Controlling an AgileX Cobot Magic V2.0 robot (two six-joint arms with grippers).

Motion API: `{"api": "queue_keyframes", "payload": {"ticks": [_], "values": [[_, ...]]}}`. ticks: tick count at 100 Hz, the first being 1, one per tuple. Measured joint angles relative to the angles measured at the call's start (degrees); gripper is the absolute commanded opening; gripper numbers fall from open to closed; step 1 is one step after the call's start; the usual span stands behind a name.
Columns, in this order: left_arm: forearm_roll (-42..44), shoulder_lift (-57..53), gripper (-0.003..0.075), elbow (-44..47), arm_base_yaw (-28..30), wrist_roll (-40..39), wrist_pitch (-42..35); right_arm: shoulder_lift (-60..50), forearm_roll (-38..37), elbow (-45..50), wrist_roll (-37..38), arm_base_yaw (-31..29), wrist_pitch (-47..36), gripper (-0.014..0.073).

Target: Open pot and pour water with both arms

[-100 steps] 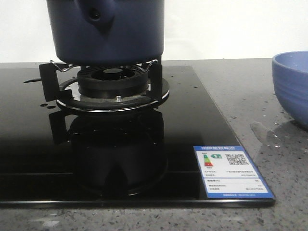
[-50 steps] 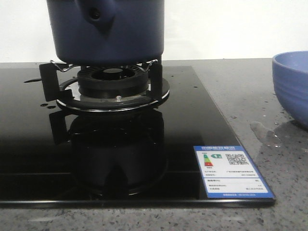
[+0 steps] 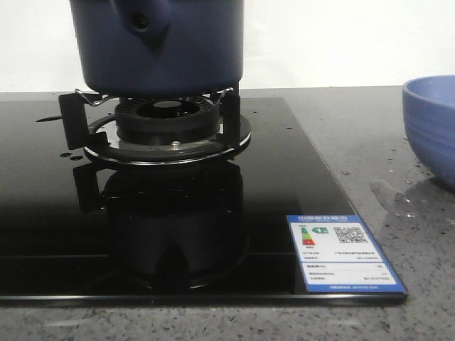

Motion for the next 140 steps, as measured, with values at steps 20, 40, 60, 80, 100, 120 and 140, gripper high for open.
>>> {"api": "queue_keyframes", "payload": {"ticks": [20,40,60,80,100,120,140], "values": [[-0.05,0.09,0.0218,-0.52,0.00,0.00,0.86,0.00,0.00,0.00,-0.09,0.00,-0.42,0.0596],[0.16,-4.10,0.0218,-1.13,1.63,-4.06,1.43,0.00,0.00,0.00,-0.09,0.00,-1.19,0.0596],[3.07,-13.13,0.0223,-1.13,8.83,-12.91,1.25,0.03,0.23,0.00,-0.09,0.00,-2.88,0.0596],[8.93,-25.39,0.0223,3.74,13.12,-19.79,-2.95,2.47,0.71,-0.32,0.01,0.00,-8.92,0.0596],[9.54,-37.80,0.0223,14.98,13.12,-20.53,-11.62,10.05,-1.14,-5.88,3.85,0.00,-9.93,0.0596],[8.85,-46.57,0.0222,23.37,12.41,-20.77,-23.73,16.62,-25.41,-17.74,25.52,-0.84,-4.66,0.0596],[8.22,-50.79,0.0222,24.55,7.61,-20.77,-27.57,23.73,-43.91,-23.33,42.21,-6.07,8.44,0.0596]]}}
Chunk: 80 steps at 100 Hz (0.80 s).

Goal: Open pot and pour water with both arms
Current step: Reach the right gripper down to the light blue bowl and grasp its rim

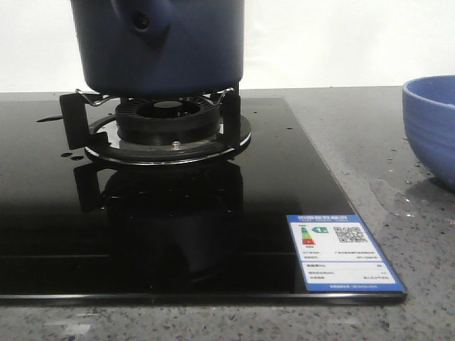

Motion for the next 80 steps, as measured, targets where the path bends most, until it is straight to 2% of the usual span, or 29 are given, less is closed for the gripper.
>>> {"api": "queue_keyframes", "payload": {"ticks": [19,49,59,71,80], "values": [[-0.46,-0.59,0.0222,0.03,-3.71,0.00,-0.50,6.77,-1.70,0.55,1.80,-3.29,2.64,0.0596],[-0.44,-0.59,0.0222,0.13,-7.64,0.00,-2.84,13.28,3.22,8.84,1.69,-3.82,-0.55,0.0583],[-0.58,-0.59,0.0222,0.13,-8.80,0.00,-3.99,13.65,4.87,10.80,1.59,-3.82,-1.53,0.0459],[-0.58,-0.59,0.0222,0.13,-9.41,0.00,-4.70,13.65,6.36,11.49,1.60,-3.82,-1.92,0.0204],[-0.58,-0.59,0.0222,0.13,-9.50,0.10,-5.15,13.65,7.34,11.49,1.60,-3.82,-2.05,0.0046]]}}
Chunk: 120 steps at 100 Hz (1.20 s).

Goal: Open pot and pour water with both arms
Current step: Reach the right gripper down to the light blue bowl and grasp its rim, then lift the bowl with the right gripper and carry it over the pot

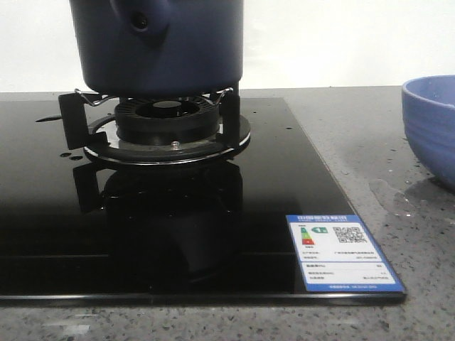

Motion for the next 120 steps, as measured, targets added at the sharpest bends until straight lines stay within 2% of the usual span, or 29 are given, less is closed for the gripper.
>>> {"api": "queue_keyframes", "payload": {"ticks": [10,26,43,63,80,120], "values": [[-0.04,0.00,0.0222,0.00,0.00,0.00,-0.47,0.00,0.98,0.00,-1.46,0.00,0.00,-0.0071],[-0.13,0.00,0.0222,0.00,0.00,0.00,-0.58,0.00,2.37,-1.45,-3.67,0.12,2.20,-0.0061],[-0.27,0.00,0.0222,0.00,0.00,0.09,-0.68,0.00,2.48,-8.65,-4.04,1.89,7.24,-0.0061],[-0.26,0.00,0.0222,0.00,0.00,0.09,-0.68,1.55,3.31,-22.41,-4.06,4.44,14.10,-0.0060],[-0.26,0.00,0.0222,0.00,0.00,0.09,-0.68,6.87,3.76,-35.50,-2.88,8.25,15.43,-0.0060],[-0.26,0.00,0.0221,0.00,0.00,0.21,-0.68,25.68,2.50,-65.20,-0.47,22.69,16.37,-0.0041]]}}
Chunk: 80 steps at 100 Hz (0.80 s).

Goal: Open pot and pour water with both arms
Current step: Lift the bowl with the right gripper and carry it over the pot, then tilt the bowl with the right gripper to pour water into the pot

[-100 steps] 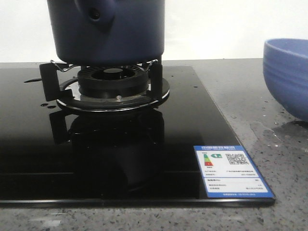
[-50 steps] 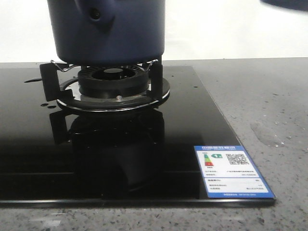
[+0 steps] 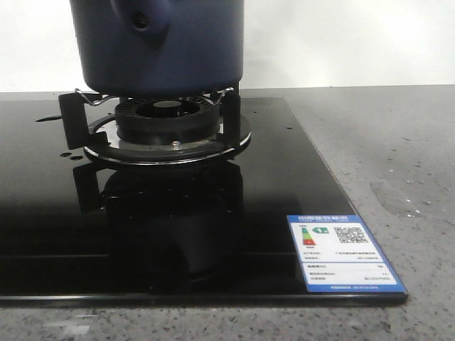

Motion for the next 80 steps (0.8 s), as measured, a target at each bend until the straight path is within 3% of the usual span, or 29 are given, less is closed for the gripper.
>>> {"api": "queue_keyframes", "payload": {"ticks": [26,80], "values": [[0.00,0.00,0.0221,0.00,0.00,0.00,0.00,9.63,-7.53,-11.40,0.39,7.52,0.08,-0.0041],[0.00,0.00,0.0221,0.00,0.00,0.00,-0.24,12.62,-34.46,-12.11,0.48,19.24,-11.46,-0.0041]]}}
